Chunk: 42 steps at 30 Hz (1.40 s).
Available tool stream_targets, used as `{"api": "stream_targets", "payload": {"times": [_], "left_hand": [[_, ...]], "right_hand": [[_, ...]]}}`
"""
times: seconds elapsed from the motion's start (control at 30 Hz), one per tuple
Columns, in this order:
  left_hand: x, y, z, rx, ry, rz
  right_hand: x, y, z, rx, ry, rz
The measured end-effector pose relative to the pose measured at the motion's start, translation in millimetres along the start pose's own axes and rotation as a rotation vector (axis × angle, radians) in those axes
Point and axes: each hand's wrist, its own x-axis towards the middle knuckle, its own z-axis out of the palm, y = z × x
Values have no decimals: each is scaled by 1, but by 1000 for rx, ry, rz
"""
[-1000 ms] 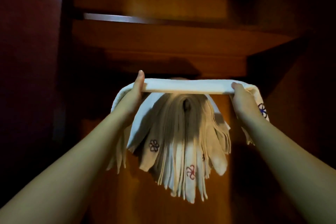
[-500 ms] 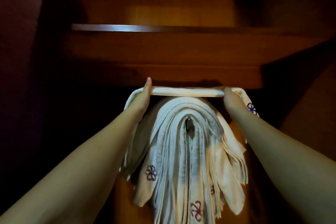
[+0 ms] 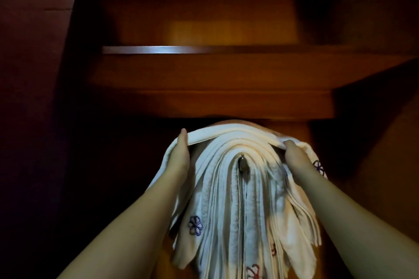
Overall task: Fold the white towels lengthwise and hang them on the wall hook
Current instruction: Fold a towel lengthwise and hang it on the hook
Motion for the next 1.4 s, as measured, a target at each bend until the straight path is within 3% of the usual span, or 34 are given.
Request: {"api": "stream_targets", "payload": {"times": [0.1, 0.2, 0.3, 0.43, 0.53, 0.6, 0.67, 0.7, 0.83, 0.93, 1.03, 1.27, 1.4], "left_hand": [[16, -2, -11, 50, 97, 38], [85, -47, -50, 71, 263, -6], [48, -49, -51, -13, 241, -137], [-1, -42, -40, -84, 242, -125], [-8, -58, -42, -111, 238, -189], [66, -117, -68, -116, 270, -255], [144, -172, -100, -145, 421, -320], [145, -178, -96, -196, 437, -311], [-16, -78, -24, -251, 429, -191], [-26, -80, -33, -254, 403, -202], [-32, -91, -55, -196, 480, -324], [-111, -74, -84, -25, 302, -342], [-115, -98, -127, 262, 149, -330]], "right_hand": [[5, 6, 0, 18, 2, 13], [6, 18, 0, 77, 7, 46], [-14, 10, 0, 205, -28, 74], [-8, 17, -12, 454, 49, 138], [26, 54, -20, 439, 128, 210], [12, 57, -16, 408, 142, 274], [-15, 51, -7, 367, 127, 308], [-19, 53, -5, 361, 111, 306], [-28, 61, -3, 368, 80, 324], [-40, 65, -11, 360, 66, 385], [-55, 69, -24, 245, 35, 410], [-108, 82, -56, -96, 53, 386], [-166, 77, -65, -183, 36, 353]]}}
